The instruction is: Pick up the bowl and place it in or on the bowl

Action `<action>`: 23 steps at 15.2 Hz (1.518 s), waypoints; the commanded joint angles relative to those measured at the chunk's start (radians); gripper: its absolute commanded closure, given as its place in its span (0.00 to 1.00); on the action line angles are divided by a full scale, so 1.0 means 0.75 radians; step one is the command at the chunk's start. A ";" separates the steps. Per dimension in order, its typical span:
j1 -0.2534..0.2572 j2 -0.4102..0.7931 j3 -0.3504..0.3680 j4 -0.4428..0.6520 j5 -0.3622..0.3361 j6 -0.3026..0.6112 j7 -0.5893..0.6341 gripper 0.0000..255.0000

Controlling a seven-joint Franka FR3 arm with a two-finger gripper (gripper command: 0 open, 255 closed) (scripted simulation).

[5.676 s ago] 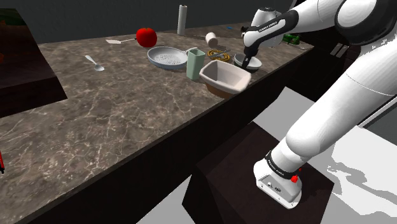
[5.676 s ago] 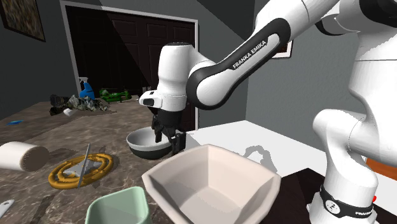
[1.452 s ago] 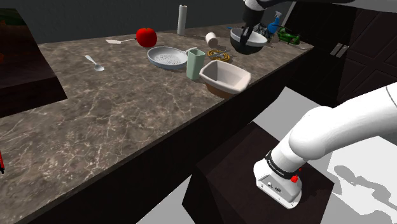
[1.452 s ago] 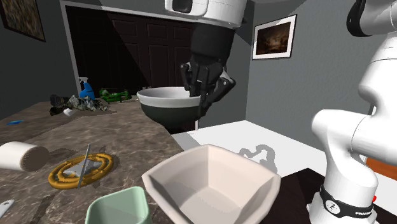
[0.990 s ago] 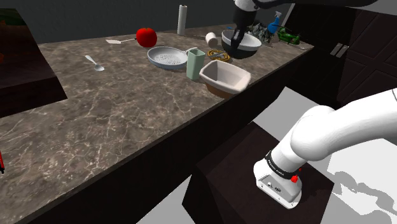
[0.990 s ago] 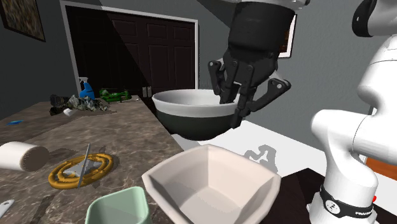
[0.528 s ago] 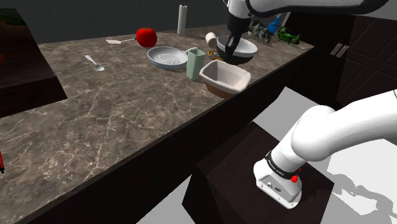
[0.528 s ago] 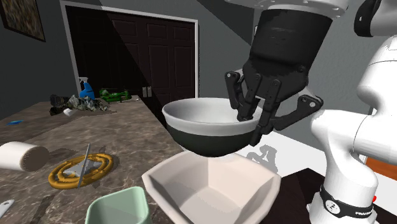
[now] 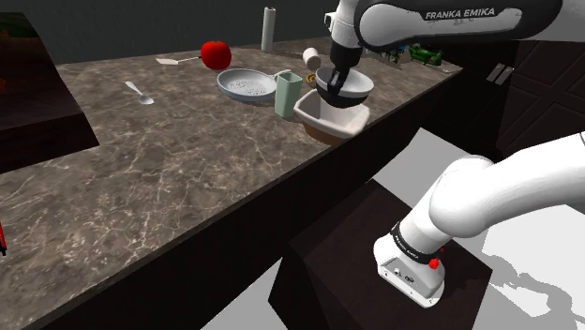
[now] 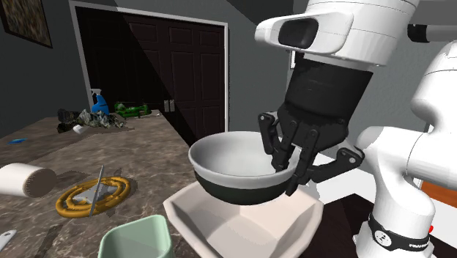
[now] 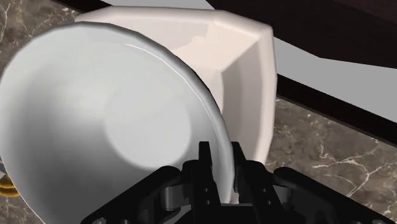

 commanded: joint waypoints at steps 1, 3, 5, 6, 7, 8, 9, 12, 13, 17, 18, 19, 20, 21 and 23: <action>0.000 0.004 0.000 -0.032 -0.003 0.036 0.009 1.00; -0.001 0.010 0.000 -0.068 -0.007 0.077 0.018 1.00; -0.001 0.010 0.000 -0.068 -0.007 0.077 0.018 1.00; -0.001 0.010 0.000 -0.068 -0.007 0.077 0.018 1.00; -0.001 0.010 0.000 -0.068 -0.007 0.077 0.018 1.00; -0.001 0.010 0.000 -0.068 -0.007 0.077 0.018 1.00; -0.001 0.010 0.000 -0.068 -0.007 0.077 0.018 1.00; -0.001 0.010 0.000 -0.068 -0.007 0.077 0.018 0.00; -0.001 0.010 0.000 -0.068 -0.007 0.077 0.018 0.00; -0.001 0.010 0.000 -0.068 -0.007 0.077 0.018 0.00; 0.003 0.001 0.006 -0.031 0.000 0.031 0.016 0.00; 0.007 -0.006 0.013 0.007 0.007 -0.015 0.013 0.00; 0.011 -0.011 0.020 0.047 0.014 -0.061 0.011 0.00; 0.013 -0.013 0.025 0.079 0.019 -0.096 0.009 0.00; 0.013 -0.014 0.025 0.079 0.019 -0.096 0.009 0.00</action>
